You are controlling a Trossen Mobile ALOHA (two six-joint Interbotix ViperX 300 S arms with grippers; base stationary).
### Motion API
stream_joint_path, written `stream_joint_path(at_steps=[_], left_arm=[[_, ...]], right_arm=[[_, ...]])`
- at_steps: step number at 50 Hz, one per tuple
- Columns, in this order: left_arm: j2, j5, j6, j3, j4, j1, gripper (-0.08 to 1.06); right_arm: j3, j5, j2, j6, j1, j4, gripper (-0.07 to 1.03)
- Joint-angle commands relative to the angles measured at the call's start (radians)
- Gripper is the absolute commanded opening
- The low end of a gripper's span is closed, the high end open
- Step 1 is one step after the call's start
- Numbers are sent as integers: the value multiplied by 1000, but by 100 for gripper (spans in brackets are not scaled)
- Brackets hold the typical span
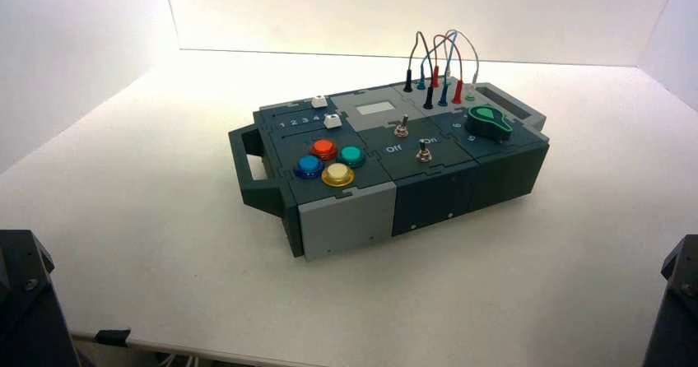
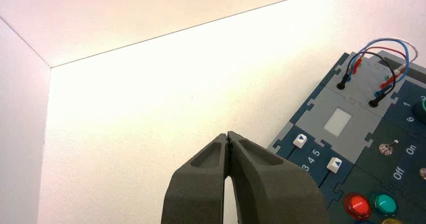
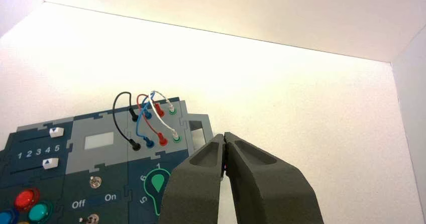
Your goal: Turn the knob to position 5.
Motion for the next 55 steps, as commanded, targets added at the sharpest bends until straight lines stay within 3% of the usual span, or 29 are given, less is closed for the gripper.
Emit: stream_joint_path(at_steps=[1,14,21,24,29,36,41,55], left_arm=[[-3,2,5,-32,3,0,-3],[-3,9,5,-28,2,-12,-3],[14,11,2,-49,0,-106,-3],[71,21,-14,-81,-6,-221,-3],[158,34,-23,-123,-8,-310,-3],[324,80,-23,-218,-8,-414,-3],[451,144,-15,-314,-5,-479,-3],[664,215,63,-543,-2,-586,-3]], right_arm=[[-26,-6,3,3,-6,2,-2],[-26,-6,2,3,-5,6,-2],[-25,-6,-2,2,-5,9,-2],[-23,-6,-3,2,-5,9,-2],[-23,-6,-3,2,-5,9,-2],[-26,-5,-5,2,-14,-8,-2],[-29,-14,-8,11,-109,-9,-2],[-35,-26,-17,9,-256,-6,-2]])
